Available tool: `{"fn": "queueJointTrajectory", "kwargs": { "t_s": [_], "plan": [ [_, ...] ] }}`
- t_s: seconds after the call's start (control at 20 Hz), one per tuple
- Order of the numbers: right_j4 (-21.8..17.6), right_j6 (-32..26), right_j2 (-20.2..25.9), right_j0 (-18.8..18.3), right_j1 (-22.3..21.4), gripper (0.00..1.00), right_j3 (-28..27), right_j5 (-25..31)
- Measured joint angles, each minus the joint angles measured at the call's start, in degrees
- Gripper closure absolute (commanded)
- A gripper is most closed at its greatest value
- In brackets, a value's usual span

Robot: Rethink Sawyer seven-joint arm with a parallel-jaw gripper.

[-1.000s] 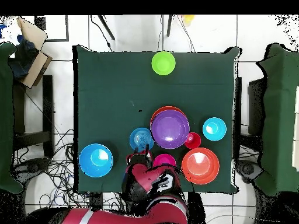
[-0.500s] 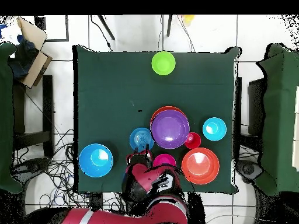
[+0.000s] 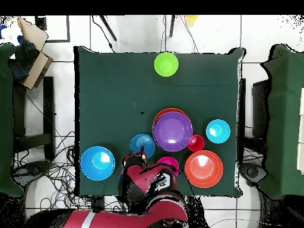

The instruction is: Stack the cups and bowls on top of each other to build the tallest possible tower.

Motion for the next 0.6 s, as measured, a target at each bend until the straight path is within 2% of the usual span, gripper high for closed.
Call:
{"fn": "queueJointTrajectory", "kwargs": {
  "t_s": [0.4,0.6],
  "plan": [
    [-0.1,0.0,3.1,0.6,5.2,0.0,-3.3,2.3],
    [-0.5,0.0,3.3,0.7,5.7,0.0,-4.0,2.6]
  ]
}}
